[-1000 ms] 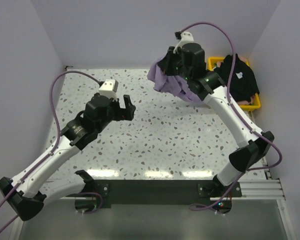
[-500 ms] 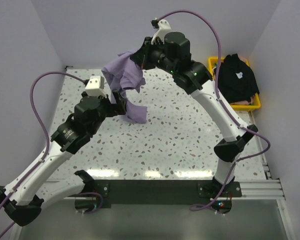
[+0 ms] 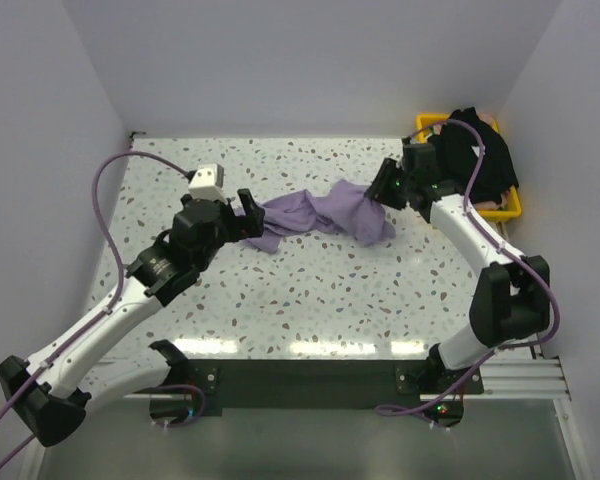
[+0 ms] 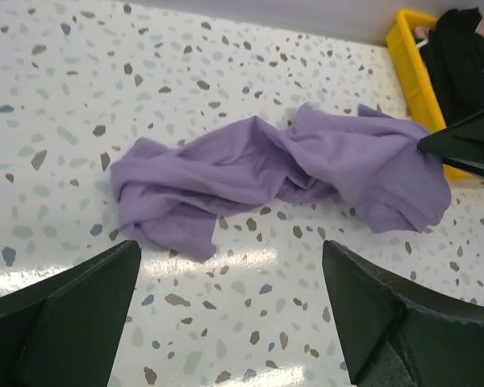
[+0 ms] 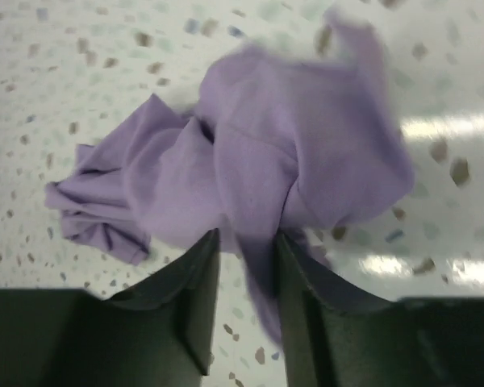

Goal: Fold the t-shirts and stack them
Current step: Move the tshirt to the center of the board, then flatten the tshirt out

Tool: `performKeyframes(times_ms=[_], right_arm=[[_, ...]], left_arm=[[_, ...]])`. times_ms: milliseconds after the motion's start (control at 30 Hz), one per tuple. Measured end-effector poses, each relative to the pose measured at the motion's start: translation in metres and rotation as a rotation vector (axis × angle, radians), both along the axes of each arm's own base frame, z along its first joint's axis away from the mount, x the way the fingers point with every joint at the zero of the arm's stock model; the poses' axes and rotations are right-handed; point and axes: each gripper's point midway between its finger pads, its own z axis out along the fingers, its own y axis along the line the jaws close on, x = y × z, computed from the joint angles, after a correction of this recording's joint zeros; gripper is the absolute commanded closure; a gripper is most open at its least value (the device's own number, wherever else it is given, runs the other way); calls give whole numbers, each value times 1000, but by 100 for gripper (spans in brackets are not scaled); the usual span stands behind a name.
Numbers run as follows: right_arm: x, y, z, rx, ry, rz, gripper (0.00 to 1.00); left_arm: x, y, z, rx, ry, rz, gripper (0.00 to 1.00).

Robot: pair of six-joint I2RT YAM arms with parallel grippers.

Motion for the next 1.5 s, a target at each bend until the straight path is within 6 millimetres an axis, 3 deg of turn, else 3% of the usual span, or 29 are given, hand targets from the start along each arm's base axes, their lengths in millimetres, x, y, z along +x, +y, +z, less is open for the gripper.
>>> performKeyframes(times_ms=[33, 100, 167, 200, 400, 567, 667, 800, 933, 1067, 1367, 1467, 1500], right_arm=[[-6, -16, -26, -17, 60, -35, 40], [-21, -39, -64, -57, 154, -84, 33], [-33, -44, -80, -76, 192, -90, 29], [-39, -43, -83, -85, 195, -87, 28], [-75, -26, -71, -134, 111, -49, 30], [-99, -27, -99, -206, 131, -54, 32], [-105, -35, -112, -244, 150, -72, 32], [-98, -38, -114, -259, 130, -98, 33], [-89, -36, -123, -274, 133, -106, 33], [-82, -30, -133, -297, 151, -100, 32], [-61, -5, -153, -349, 169, -71, 32], [-57, -6, -164, -378, 189, -79, 49], [-56, -7, -166, -386, 194, -82, 61]], left_arm=[[1, -2, -11, 3, 19, -1, 0], [3, -5, -41, 16, 75, 0, 0], [5, -7, -72, 29, 139, 11, 0], [5, -7, -91, 35, 178, 17, 1], [8, 5, -151, 8, 279, 97, 10], [23, 6, -188, -3, 326, 152, 19], [34, 3, -209, 7, 345, 170, 25], [49, 2, -234, 32, 381, 192, 28], [68, -5, -246, 32, 385, 199, 30], [86, -15, -250, 23, 374, 195, 39], [100, -13, -252, 7, 374, 211, 90], [101, -7, -250, 5, 376, 225, 99], [101, -4, -248, 5, 377, 231, 100]])
